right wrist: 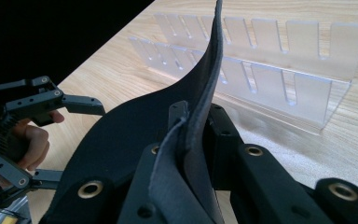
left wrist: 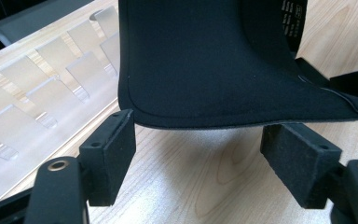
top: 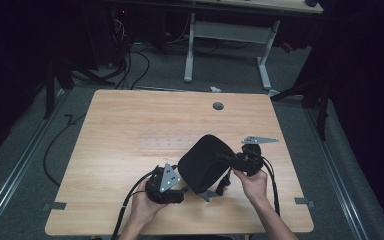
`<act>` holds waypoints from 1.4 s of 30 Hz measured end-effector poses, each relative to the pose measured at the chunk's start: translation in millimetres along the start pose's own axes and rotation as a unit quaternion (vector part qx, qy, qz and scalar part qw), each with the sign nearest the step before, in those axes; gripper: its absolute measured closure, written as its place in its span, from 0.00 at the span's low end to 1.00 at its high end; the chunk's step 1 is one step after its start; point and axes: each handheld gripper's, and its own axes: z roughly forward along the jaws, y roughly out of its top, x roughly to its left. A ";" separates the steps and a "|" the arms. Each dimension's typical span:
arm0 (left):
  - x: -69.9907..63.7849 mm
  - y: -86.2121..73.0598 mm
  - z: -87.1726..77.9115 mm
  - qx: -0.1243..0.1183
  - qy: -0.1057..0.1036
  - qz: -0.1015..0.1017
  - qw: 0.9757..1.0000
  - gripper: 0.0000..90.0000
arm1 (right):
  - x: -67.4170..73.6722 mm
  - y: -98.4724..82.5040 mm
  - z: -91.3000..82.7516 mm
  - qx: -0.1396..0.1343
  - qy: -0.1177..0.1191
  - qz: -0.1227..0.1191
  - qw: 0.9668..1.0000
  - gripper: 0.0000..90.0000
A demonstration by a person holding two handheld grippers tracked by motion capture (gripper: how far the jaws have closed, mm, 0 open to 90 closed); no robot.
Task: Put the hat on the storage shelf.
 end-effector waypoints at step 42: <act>-11.2 10.2 8.3 0.035 0.011 0.043 0.998 0.70 | 5.4 -7.3 8.1 0.005 0.034 0.037 0.999 0.91</act>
